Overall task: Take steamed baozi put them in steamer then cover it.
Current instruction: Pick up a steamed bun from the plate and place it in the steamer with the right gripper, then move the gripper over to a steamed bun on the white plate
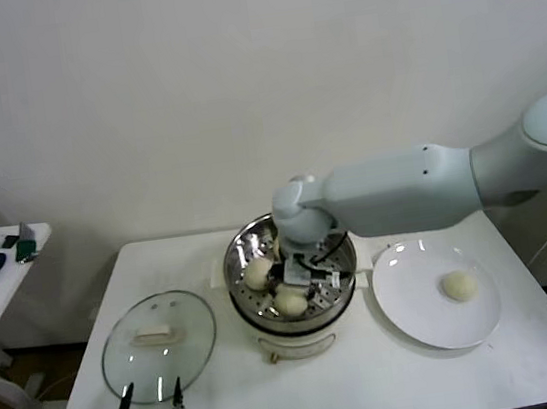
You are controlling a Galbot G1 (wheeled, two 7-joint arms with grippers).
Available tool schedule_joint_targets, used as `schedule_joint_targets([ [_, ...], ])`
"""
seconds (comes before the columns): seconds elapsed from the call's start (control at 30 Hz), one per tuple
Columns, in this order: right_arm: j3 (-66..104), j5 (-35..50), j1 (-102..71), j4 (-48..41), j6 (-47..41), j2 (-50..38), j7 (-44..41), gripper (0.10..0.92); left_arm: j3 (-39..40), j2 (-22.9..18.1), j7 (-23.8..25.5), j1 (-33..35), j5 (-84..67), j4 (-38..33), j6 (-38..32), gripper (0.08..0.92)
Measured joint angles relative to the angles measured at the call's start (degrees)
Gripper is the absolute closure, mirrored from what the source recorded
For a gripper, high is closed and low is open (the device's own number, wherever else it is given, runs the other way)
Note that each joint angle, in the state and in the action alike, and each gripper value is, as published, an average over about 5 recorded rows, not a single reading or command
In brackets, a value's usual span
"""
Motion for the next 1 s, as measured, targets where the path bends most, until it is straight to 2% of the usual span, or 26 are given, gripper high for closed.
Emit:
schedule_joint_targets([
  [0.13,0.65,1.69,1.15,-0.9,0.99,-0.89,-1.2,0.208,-0.02,-0.1,0.0,0.08,0.21,-0.04,0.01,0.177],
  [0.37,-1.39,10.53,8.53,-4.31,1.51,-5.59,-6.56,0.203,0.14,-0.25,0.06,0.11,0.6,-0.37,0.19,0.177],
  [0.6,-8.55,19.7,16.15,-9.12,-2.11,-14.53,-10.36,0.203,0.1,-0.07,0.13,-0.34,0.55,-0.48,0.36,0.177],
  [0.8,-12.77,21.01,16.36,-10.34,-7.5,-25.09,-9.98,0.202,0.24,-0.06,0.17,-0.58,0.58,-0.33,0.36,0.177],
  [1.0,-9.88,18.76,9.04,-10.3,-12.97,-33.69,-7.87,0.203,0.45,-0.16,0.16,-0.61,0.93,0.27,0.23,0.177],
])
